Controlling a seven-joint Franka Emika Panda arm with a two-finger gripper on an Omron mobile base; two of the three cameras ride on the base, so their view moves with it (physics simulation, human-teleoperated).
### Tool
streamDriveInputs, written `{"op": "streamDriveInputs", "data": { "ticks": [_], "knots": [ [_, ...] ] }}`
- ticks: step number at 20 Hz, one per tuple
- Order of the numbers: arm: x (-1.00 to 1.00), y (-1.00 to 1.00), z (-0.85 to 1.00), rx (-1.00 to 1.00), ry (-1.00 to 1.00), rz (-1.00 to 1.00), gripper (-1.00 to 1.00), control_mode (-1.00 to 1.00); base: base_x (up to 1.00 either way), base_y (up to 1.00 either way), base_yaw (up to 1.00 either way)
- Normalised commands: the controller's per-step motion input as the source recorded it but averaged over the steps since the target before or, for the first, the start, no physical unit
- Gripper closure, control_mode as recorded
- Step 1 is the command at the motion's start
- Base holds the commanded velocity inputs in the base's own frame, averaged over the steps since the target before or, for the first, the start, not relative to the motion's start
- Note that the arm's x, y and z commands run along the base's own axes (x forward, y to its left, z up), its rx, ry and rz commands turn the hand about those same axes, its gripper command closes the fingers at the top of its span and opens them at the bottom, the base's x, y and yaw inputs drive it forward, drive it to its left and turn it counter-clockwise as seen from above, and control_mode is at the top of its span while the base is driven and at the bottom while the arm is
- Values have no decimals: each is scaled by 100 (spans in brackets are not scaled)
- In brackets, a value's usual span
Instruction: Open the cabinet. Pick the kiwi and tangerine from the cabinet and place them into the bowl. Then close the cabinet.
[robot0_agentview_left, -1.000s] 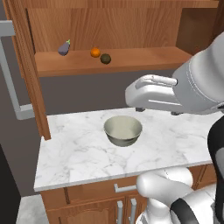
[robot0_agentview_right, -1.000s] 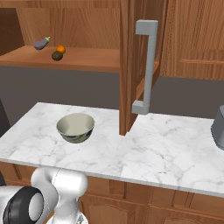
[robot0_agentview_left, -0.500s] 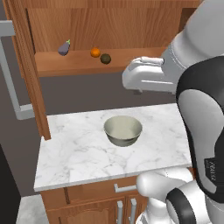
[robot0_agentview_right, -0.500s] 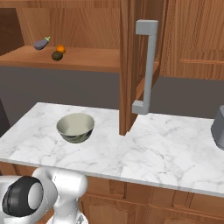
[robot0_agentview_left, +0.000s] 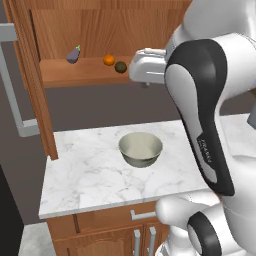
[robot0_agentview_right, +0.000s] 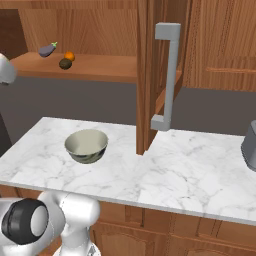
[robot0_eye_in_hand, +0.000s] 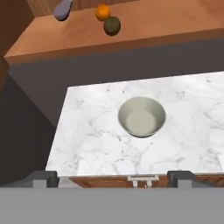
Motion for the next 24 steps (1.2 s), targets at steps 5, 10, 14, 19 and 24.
{"op": "streamDriveInputs", "data": {
  "ticks": [5, 10, 14, 19, 24],
  "knots": [
    [46, 0, 0, -4, -18, 5, -100, -100, 0, 0, 0],
    [7, 0, -41, -25, -28, 16, -100, -100, 0, 0, 0],
    [6, 0, -30, -21, -23, 15, -100, -100, 0, 0, 0],
    [0, 0, 0, 0, -1, 1, -100, -100, 0, 0, 0],
    [9, -4, 25, 7, -2, -1, -100, -100, 0, 0, 0]
  ]
}}
